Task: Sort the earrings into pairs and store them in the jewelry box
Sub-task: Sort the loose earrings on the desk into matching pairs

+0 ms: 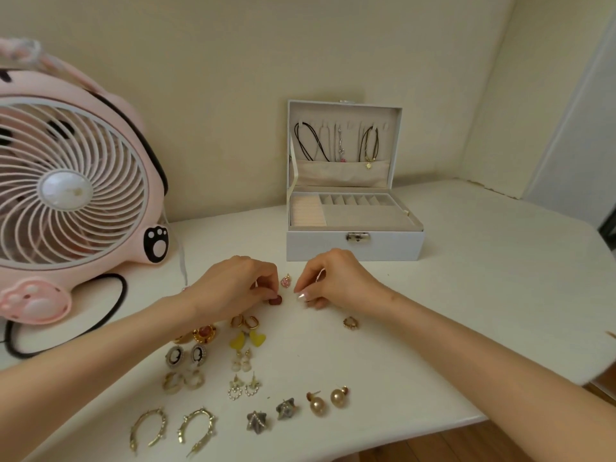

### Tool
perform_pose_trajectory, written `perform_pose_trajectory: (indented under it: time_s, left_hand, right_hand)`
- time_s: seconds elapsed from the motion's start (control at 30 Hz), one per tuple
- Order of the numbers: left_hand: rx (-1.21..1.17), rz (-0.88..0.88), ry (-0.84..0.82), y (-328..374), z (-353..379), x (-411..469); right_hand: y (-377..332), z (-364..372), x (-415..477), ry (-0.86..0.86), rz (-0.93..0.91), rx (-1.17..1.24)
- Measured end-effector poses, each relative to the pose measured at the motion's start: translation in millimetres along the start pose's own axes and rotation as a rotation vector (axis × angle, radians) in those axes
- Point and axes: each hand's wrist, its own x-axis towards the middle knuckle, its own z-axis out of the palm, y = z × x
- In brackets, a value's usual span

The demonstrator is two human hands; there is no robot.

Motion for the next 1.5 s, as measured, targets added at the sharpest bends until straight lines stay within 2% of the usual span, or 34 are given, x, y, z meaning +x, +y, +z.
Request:
perform_pose_trajectory:
  time_s: [0.1,0.2,0.47,0.7,1.1,1.5]
  left_hand:
    - [0.008,-0.013,0.004,0.5,0.2,1.8]
    - [0.012,-0.025,-0.004,1.0,0.0,3.5]
    - [0.014,-0.021,-0.005,0.1,0.3,2.4]
    - [0.028,-0.013,0.007,2.7,0.5,3.6]
    - [-0.033,0.005,0.079,4.2,-1.9,6.9]
    - [0.005,0.099,0.066,34.9,2.9,35.7]
  right_hand:
    - [-4.3,3.6,2.6,0.022,-0.001,0.092]
    - [-5.0,9.0,6.9,0.088,-0.014,-0.001]
    - [-3.3,8.2,9.6,0.078,-0.036,-0.214]
    - [-7.7,11.7,7.1,0.051,-0.057,-0.179]
    - [5.5,-32.3,-0.7,0.225,-0.058,-0.114]
    - [26.5,-55.8,-2.4,0.179,0.035,-0.420]
